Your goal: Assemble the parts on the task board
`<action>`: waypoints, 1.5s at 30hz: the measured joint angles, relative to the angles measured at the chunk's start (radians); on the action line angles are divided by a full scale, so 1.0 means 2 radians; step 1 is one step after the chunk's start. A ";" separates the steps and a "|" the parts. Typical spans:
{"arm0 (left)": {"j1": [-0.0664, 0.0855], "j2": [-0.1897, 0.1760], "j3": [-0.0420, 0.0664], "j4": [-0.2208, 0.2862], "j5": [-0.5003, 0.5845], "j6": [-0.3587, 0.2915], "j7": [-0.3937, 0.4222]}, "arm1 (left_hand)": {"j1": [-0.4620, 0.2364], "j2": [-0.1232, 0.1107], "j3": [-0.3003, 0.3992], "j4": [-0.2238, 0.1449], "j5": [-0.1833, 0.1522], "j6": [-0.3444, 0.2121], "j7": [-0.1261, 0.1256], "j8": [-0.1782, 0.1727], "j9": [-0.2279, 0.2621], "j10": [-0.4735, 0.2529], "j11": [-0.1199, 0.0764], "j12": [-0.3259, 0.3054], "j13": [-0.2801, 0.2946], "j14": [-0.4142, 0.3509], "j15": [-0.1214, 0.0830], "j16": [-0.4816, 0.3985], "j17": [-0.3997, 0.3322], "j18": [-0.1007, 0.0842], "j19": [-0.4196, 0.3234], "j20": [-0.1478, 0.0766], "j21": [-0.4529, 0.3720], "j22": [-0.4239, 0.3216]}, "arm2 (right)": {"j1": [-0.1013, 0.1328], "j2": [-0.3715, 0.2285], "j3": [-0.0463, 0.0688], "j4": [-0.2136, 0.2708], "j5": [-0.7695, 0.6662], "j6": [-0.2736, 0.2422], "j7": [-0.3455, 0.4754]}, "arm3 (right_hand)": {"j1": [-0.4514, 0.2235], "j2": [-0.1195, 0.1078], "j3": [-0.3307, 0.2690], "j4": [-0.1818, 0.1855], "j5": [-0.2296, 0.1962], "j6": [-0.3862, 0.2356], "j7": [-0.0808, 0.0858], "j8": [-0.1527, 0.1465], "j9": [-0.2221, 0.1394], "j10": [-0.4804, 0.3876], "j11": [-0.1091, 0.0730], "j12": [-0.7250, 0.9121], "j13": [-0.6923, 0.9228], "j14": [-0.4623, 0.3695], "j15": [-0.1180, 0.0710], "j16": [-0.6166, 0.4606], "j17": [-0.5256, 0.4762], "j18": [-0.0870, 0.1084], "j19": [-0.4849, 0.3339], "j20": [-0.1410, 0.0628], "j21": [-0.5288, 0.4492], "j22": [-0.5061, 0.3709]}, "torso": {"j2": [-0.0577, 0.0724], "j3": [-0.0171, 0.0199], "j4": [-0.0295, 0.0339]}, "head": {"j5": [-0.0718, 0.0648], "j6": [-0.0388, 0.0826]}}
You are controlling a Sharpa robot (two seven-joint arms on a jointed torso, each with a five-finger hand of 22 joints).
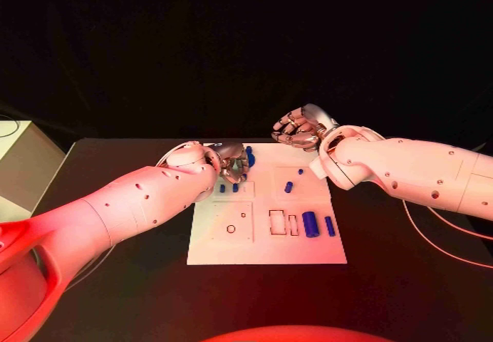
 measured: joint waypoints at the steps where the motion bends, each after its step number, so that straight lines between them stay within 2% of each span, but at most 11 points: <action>1: 0.000 0.000 0.000 0.000 0.000 0.001 0.000 | 0.000 0.000 0.001 -0.001 0.000 0.004 -0.001 0.000 0.000 0.004 0.000 -0.002 0.000 0.003 -0.001 0.002 0.002 0.000 0.001 -0.001 0.002 0.002 | 0.000 0.000 0.000 0.000 0.000 0.000 0.000 | 0.000 0.000 0.000 0.000 0.000 0.000 0.000 0.000 0.000 0.000 0.000 0.000 0.000 0.000 0.000 0.000 0.000 0.000 0.000 0.000 0.000 0.000 | 0.000 0.0000 0.0000 | 0.000 0.000; 3: 0.000 0.000 0.000 -0.001 0.000 0.001 0.000 | 0.000 0.000 0.003 -0.003 0.000 0.011 -0.001 0.000 0.001 0.009 -0.002 -0.002 -0.001 0.005 -0.002 0.004 0.005 -0.001 0.004 -0.001 0.006 0.007 | 0.000 0.000 0.000 0.000 0.000 0.000 0.000 | 0.000 0.000 0.000 0.000 0.000 0.000 0.000 0.000 0.000 0.000 0.000 0.000 -0.002 0.000 0.000 0.000 0.000 0.000 0.000 0.000 0.000 0.000 | 0.000 0.0000 0.0000 | 0.000 -0.001; 4: 0.000 0.000 -0.001 -0.001 0.000 0.002 0.000 | 0.002 0.002 0.004 -0.004 0.000 0.014 -0.001 0.000 0.002 0.015 -0.003 -0.004 -0.001 0.010 -0.003 0.008 0.010 -0.008 0.012 -0.001 0.011 0.013 | 0.000 0.000 0.000 0.000 0.000 0.000 0.000 | 0.000 0.000 0.000 0.000 0.000 0.000 0.000 0.000 0.001 0.000 0.000 0.000 -0.002 0.000 0.000 0.000 0.000 0.000 0.000 0.000 0.000 0.000 | 0.000 0.0000 -0.0001 | 0.000 -0.001; 11: 0.000 0.002 -0.001 -0.002 0.001 0.005 -0.001 | 0.006 0.006 0.011 -0.011 0.000 0.029 -0.004 0.003 0.005 0.029 -0.008 -0.009 -0.002 0.023 -0.008 0.019 0.026 -0.008 0.029 -0.005 0.028 0.035 | 0.000 0.001 0.000 0.000 0.000 0.000 0.000 | 0.000 0.000 0.000 0.000 0.000 0.000 0.000 0.000 0.001 0.000 0.000 0.000 -0.002 0.000 0.000 0.000 0.000 0.000 0.000 0.000 0.000 0.000 | 0.000 -0.0003 -0.0003 | -0.001 -0.003; 23: 0.000 0.005 -0.002 -0.008 0.003 0.003 0.002 | 0.008 0.008 0.014 -0.014 -0.004 0.029 -0.004 0.000 0.005 0.035 -0.008 -0.020 -0.004 0.029 -0.006 0.021 0.029 -0.008 0.036 -0.007 0.037 0.045 | 0.000 0.002 0.000 0.000 0.000 0.000 0.000 | 0.000 0.000 0.000 0.000 0.000 0.000 0.000 0.000 0.001 0.000 0.000 0.000 -0.002 0.000 0.000 0.000 0.000 0.000 0.000 0.000 0.000 0.000 | 0.000 -0.0002 -0.0002 | -0.003 -0.004; 25: 0.000 0.006 -0.002 -0.009 0.003 0.002 0.003 | 0.008 0.008 0.014 -0.014 -0.004 0.029 -0.004 0.000 0.004 0.035 -0.008 -0.024 -0.005 0.029 -0.006 0.021 0.029 -0.016 0.036 -0.007 0.037 0.046 | 0.000 0.002 0.000 0.000 0.000 0.000 0.000 | 0.000 0.000 0.000 0.000 0.000 0.000 0.000 0.000 0.001 0.000 0.000 0.000 -0.002 0.000 0.000 0.000 0.000 0.000 0.000 0.000 0.000 0.000 | 0.000 -0.0002 0.0000 | -0.003 -0.004; 37: -0.001 0.009 -0.003 -0.014 0.006 -0.003 0.008 | -0.003 0.001 0.014 -0.014 -0.006 0.023 -0.001 -0.009 0.003 0.032 -0.003 -0.047 -0.011 0.031 -0.004 0.023 0.023 -0.016 0.037 -0.005 0.037 0.046 | 0.000 0.002 0.000 0.001 0.000 0.000 0.000 | 0.000 0.000 0.000 0.000 0.000 0.000 0.000 0.000 0.000 0.001 0.001 0.000 -0.002 0.000 0.000 0.000 0.000 0.000 0.000 0.000 0.000 0.000 | 0.000 0.0002 0.0001 | -0.003 -0.006; 41: -0.001 0.010 -0.003 -0.014 0.006 -0.005 0.009 | -0.005 0.003 0.014 -0.014 -0.006 0.023 -0.001 -0.009 0.003 0.035 -0.001 -0.049 -0.016 0.031 -0.004 0.023 0.024 -0.016 0.039 -0.003 0.037 0.049 | 0.000 0.002 0.000 0.001 0.000 0.000 0.000 | 0.000 0.000 0.000 0.000 0.000 0.000 0.000 0.000 0.000 0.001 0.001 0.000 -0.002 0.000 0.000 0.000 0.000 0.000 0.000 0.000 0.000 0.000 | -0.001 0.0003 0.0000 | -0.003 -0.006; 45: -0.002 0.011 -0.004 -0.014 0.006 -0.008 0.009 | 0.000 0.007 0.019 -0.019 -0.006 0.037 -0.004 -0.008 0.007 0.054 -0.006 -0.054 -0.015 0.038 -0.008 0.027 0.030 -0.016 0.046 -0.005 0.045 0.057 | 0.000 0.002 0.000 0.001 0.000 0.000 0.000 | 0.000 0.000 0.000 0.000 0.000 0.000 0.000 0.000 0.000 0.001 0.001 0.000 -0.002 0.000 0.000 0.000 0.000 0.000 0.000 0.000 0.000 0.000 | -0.001 0.0002 0.0001 | -0.003 -0.006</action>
